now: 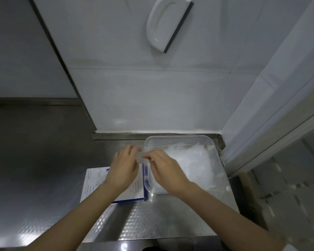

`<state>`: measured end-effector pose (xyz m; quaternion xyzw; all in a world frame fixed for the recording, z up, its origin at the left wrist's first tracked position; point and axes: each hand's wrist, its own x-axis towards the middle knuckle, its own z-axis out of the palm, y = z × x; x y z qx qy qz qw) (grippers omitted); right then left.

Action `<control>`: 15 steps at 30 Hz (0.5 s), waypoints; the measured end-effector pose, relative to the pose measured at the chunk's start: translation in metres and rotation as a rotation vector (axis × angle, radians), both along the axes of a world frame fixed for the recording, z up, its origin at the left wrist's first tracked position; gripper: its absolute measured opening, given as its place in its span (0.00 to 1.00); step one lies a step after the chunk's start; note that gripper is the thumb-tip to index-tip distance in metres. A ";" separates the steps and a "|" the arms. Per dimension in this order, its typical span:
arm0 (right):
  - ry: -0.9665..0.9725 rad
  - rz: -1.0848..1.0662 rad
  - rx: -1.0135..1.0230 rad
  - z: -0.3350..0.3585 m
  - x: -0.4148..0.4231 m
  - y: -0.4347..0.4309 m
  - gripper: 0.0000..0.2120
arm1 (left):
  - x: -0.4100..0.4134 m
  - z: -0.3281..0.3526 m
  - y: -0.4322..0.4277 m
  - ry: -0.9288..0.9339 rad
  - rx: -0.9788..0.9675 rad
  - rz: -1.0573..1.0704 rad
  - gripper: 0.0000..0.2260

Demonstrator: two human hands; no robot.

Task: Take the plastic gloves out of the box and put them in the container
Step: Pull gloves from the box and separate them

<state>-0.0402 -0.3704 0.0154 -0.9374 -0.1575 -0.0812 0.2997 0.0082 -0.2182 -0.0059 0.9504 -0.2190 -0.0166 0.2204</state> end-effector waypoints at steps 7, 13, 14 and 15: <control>0.295 0.101 -0.019 -0.038 -0.005 0.080 0.27 | -0.012 -0.028 0.077 0.235 0.154 0.165 0.23; 0.472 0.025 -0.200 -0.070 0.005 0.102 0.24 | -0.019 -0.042 0.098 0.389 0.136 0.136 0.28; 0.471 0.025 -0.270 -0.070 0.007 0.104 0.22 | -0.019 -0.043 0.098 0.387 0.158 0.129 0.30; 0.467 0.016 -0.310 -0.070 0.010 0.106 0.20 | -0.019 -0.044 0.098 0.381 0.175 0.119 0.31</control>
